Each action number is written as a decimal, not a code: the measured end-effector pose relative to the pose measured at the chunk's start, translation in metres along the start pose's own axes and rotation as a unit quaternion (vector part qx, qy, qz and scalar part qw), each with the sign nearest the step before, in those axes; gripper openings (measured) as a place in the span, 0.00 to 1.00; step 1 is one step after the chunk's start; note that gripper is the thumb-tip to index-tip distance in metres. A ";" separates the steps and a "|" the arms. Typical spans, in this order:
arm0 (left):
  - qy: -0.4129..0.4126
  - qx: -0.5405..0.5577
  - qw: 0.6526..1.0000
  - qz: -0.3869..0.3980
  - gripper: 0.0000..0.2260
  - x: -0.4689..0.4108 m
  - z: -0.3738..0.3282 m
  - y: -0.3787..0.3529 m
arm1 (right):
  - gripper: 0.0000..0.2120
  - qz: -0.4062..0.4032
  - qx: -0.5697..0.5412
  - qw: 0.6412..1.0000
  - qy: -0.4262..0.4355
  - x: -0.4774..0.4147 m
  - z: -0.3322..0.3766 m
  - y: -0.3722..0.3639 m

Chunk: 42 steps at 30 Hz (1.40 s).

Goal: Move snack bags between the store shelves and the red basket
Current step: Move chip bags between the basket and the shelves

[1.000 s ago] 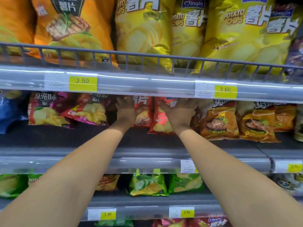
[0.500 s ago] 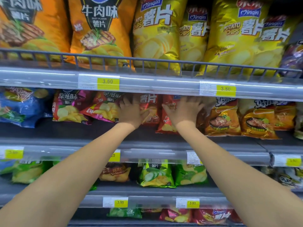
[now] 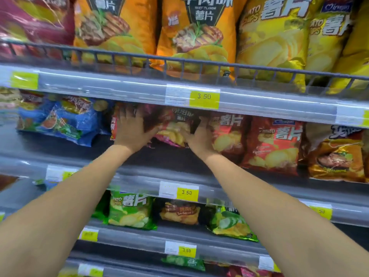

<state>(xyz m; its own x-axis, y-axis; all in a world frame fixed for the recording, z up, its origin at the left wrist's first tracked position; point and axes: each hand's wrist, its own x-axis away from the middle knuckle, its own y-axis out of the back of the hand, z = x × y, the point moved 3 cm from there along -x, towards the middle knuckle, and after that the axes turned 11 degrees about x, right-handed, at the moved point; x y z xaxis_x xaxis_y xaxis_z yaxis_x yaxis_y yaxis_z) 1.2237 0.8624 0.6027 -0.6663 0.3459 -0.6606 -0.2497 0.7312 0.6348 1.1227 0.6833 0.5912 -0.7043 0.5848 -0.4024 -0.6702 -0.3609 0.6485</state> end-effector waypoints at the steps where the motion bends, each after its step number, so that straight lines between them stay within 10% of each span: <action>1: -0.025 0.002 1.000 -0.008 0.42 -0.004 0.012 0.002 | 0.44 -0.003 -0.015 1.000 -0.015 -0.009 0.001 -0.010; 9: -0.009 0.019 0.999 0.031 0.47 -0.023 0.062 -0.023 | 0.56 -0.027 -0.179 0.979 -0.096 -0.056 -0.007 -0.061; 18: 0.025 -0.006 1.000 0.002 0.45 -0.021 0.061 -0.027 | 0.47 -0.110 -0.113 0.985 0.067 -0.057 -0.013 -0.047; 30: 0.027 -0.026 0.995 -0.097 0.25 -0.027 0.037 -0.021 | 0.48 -0.143 -0.049 0.985 0.081 -0.060 -0.023 -0.047; 37: 0.106 -0.021 0.994 0.018 0.38 -0.030 0.055 -0.054 | 0.55 -0.043 -0.041 0.997 0.039 -0.062 -0.032 -0.059; 42: 0.043 0.001 0.997 -0.063 0.34 -0.030 0.052 -0.042 | 0.40 -0.077 -0.120 0.989 -0.048 -0.061 -0.027 -0.047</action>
<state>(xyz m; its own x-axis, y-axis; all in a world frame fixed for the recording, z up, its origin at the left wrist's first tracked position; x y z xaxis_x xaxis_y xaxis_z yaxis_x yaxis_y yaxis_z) 1.2905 0.8521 0.5752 -0.6875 0.2001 -0.6980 -0.3342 0.7663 0.5488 1.1909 0.6451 0.5680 -0.5720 0.7077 -0.4146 -0.8120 -0.4171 0.4083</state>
